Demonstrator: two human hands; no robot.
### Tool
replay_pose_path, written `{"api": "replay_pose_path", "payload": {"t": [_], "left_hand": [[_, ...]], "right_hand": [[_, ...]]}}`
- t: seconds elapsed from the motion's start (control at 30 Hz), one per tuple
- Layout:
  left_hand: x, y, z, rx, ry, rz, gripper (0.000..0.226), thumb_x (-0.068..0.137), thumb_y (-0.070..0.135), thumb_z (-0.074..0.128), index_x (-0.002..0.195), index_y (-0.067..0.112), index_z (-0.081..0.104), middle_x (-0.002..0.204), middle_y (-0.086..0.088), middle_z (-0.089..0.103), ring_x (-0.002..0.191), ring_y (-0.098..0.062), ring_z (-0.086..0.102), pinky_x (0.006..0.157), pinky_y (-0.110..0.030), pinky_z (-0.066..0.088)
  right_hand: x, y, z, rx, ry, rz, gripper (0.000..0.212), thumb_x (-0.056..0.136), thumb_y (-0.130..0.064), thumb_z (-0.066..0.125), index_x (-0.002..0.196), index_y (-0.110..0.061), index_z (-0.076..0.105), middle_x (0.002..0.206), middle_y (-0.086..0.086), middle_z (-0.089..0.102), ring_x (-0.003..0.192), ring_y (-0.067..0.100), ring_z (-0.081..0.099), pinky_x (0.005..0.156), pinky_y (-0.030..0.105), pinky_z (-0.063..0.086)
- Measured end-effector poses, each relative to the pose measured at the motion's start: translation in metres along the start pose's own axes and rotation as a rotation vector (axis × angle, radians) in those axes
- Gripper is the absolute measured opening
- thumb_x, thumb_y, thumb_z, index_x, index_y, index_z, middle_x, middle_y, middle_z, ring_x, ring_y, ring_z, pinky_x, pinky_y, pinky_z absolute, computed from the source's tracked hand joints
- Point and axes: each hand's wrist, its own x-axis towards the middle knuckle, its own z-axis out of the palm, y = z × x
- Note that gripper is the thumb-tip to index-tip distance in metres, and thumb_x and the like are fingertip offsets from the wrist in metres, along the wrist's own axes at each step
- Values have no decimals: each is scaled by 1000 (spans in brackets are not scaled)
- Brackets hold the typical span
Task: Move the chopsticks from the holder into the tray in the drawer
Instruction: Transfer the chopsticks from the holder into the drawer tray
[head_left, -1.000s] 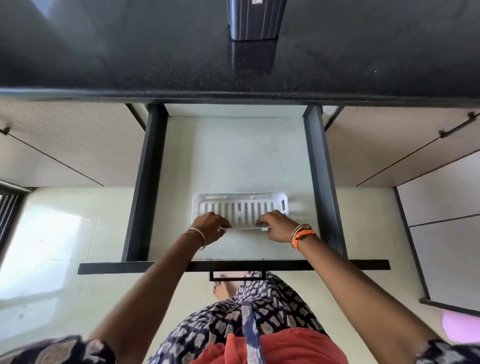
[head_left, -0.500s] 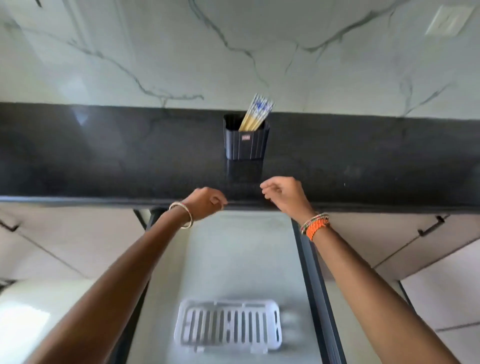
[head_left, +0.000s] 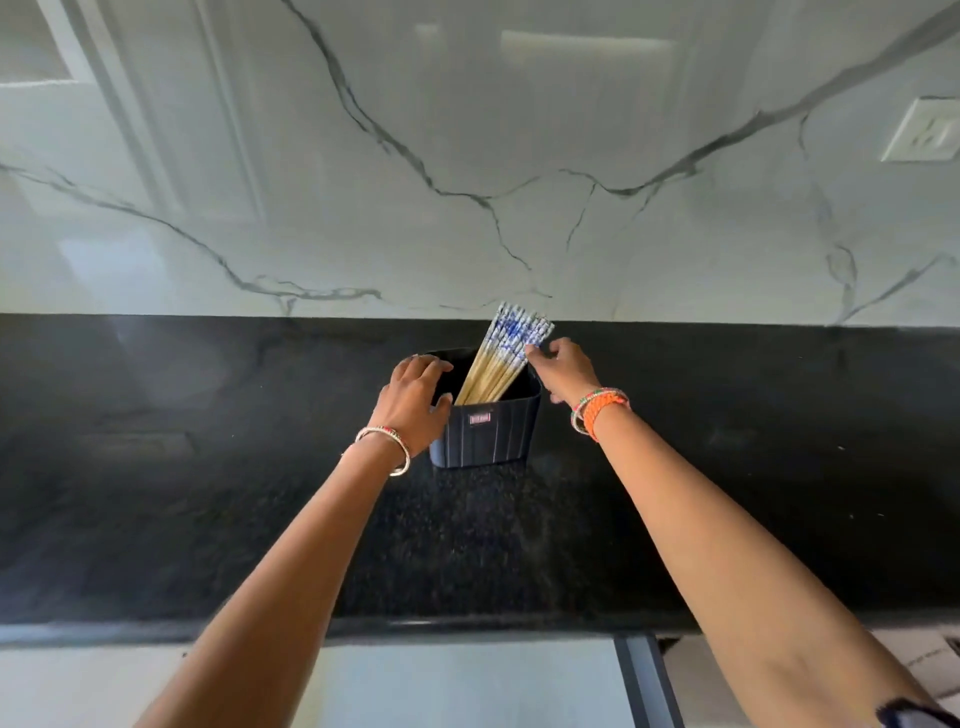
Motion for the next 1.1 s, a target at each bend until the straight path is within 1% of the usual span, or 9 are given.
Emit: {"api": "replay_pose_path", "payload": {"t": [0.07, 0.13, 0.2, 0.4, 0.57, 0.67, 0.93, 1.03, 1.1], "left_hand": [[6, -5, 5, 12, 2, 8, 45, 89, 23, 51, 133, 16, 43, 143, -7, 42, 139, -27, 25, 112, -46, 30], [11, -11, 12, 4, 17, 7, 47, 89, 27, 50, 134, 17, 42, 143, -7, 42, 139, -27, 25, 111, -48, 29], [14, -16, 17, -9, 34, 8, 46, 90, 30, 48, 133, 17, 42, 141, -6, 44, 138, -26, 26, 110, -48, 29], [12, -17, 24, -66, 65, -28, 41, 92, 34, 45, 129, 17, 47, 138, -6, 47, 135, -27, 31, 108, -49, 31], [9, -12, 20, -62, 46, -73, 42, 92, 35, 44, 130, 19, 44, 139, -5, 46, 136, -26, 29, 109, -49, 28], [7, -6, 15, -42, 69, -65, 43, 90, 30, 47, 132, 19, 42, 139, -5, 45, 136, -26, 29, 111, -48, 25], [6, 32, -14, -68, 93, 104, 54, 87, 23, 53, 138, 17, 35, 144, -6, 41, 138, -25, 28, 115, -44, 21], [2, 52, -28, -84, 94, 139, 63, 86, 30, 56, 141, 16, 29, 147, -7, 37, 138, -26, 29, 114, -43, 24], [-2, 64, -37, -78, 120, 166, 68, 85, 35, 58, 142, 17, 27, 147, -6, 36, 137, -25, 29, 114, -42, 24]], "right_hand": [[19, 2, 4, -25, -14, 0, 46, 91, -43, 55, 107, 0, 53, 99, 11, 55, 85, 25, 55, 62, 28, 41], [38, 4, 9, -14, 8, -19, 37, 91, -42, 57, 72, -11, 49, 74, 5, 53, 64, 21, 51, 55, 28, 37], [50, 3, 13, -13, 17, -46, 42, 92, -39, 56, 62, -16, 37, 61, 1, 42, 53, 17, 41, 50, 28, 32], [49, 2, 15, 69, 75, -88, 35, 97, -34, 48, 69, -15, 38, 78, 13, 49, 75, 30, 58, 64, 39, 44], [43, 1, 5, 69, 72, -109, 33, 99, -30, 44, 72, -11, 39, 64, 4, 43, 60, 22, 51, 51, 32, 46], [41, -5, -5, 102, 116, -130, 34, 99, -27, 44, 68, -15, 36, 63, 3, 39, 56, 19, 42, 61, 38, 42], [14, -34, -46, 89, 418, -355, 25, 98, -21, 46, 79, -4, 44, 63, 6, 51, 61, 25, 53, 54, 29, 40], [-12, -51, -68, 249, 473, -375, 22, 98, -22, 46, 78, -13, 46, 69, 8, 54, 60, 22, 54, 58, 33, 46], [-36, -58, -74, 418, 445, -351, 28, 99, -24, 45, 71, -19, 42, 61, 4, 47, 46, 12, 47, 46, 25, 42]]}}
